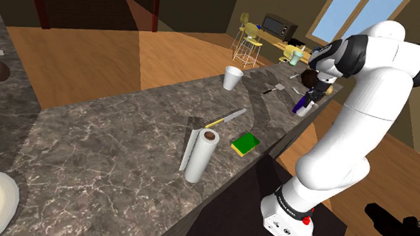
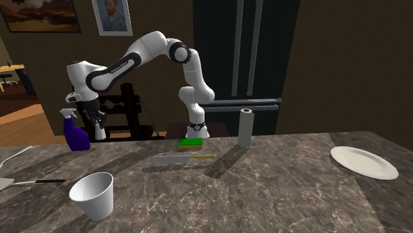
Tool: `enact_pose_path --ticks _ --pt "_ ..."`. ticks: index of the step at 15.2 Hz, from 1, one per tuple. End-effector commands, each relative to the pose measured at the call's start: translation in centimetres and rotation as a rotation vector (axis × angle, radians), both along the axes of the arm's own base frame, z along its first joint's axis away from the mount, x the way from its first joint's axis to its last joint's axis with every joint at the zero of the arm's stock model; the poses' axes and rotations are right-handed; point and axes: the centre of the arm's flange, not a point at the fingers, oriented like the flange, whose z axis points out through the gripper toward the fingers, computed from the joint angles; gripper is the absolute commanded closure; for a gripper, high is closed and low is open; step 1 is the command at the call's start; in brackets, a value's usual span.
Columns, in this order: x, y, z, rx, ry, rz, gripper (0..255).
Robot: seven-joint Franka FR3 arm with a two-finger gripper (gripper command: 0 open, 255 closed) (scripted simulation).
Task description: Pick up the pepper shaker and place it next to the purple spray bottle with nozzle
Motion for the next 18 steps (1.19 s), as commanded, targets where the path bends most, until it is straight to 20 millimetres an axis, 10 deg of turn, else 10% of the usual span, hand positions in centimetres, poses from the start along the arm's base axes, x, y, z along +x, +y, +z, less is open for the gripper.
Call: enact_pose_path --ticks 1,13,14,18 --pt "0.0 0.1 -1.0 0.000 0.000 0.000 255" --pt "0.0 0.1 -3.5 0.000 0.000 0.000 255" --pt "0.0 0.1 -3.5 0.000 0.000 0.000 0" --pt "0.0 0.1 -3.5 0.000 0.000 0.000 0"
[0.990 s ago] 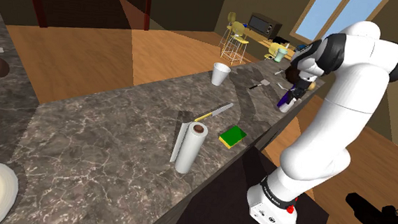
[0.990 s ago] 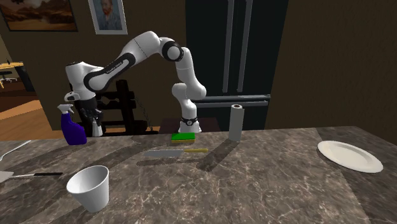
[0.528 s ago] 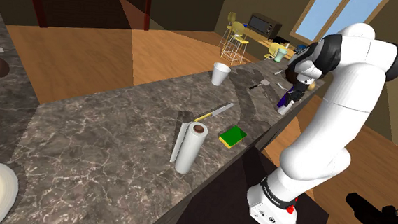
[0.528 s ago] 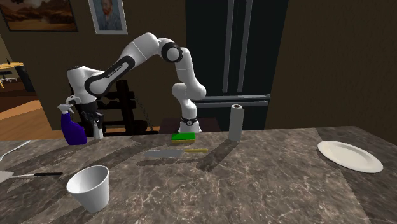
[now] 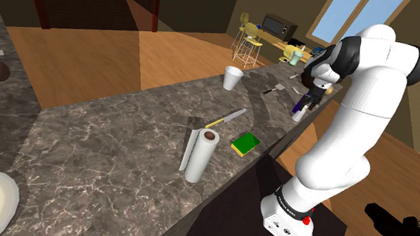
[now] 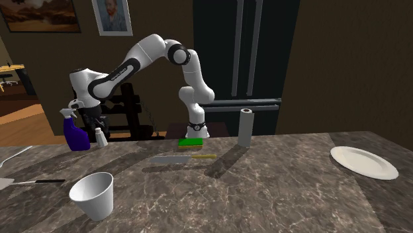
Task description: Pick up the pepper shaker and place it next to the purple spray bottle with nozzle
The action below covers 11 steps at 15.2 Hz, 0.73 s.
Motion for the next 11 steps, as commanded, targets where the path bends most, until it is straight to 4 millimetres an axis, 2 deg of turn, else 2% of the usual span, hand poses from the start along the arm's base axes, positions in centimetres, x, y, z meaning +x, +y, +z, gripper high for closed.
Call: enact_pose_path --ticks 1,5,11 --pt "0.0 0.0 0.0 0.000 0.000 0.000 0" --pt "0.5 0.0 5.0 0.000 0.000 0.000 0" --pt "0.5 0.0 5.0 0.000 0.000 0.000 0"
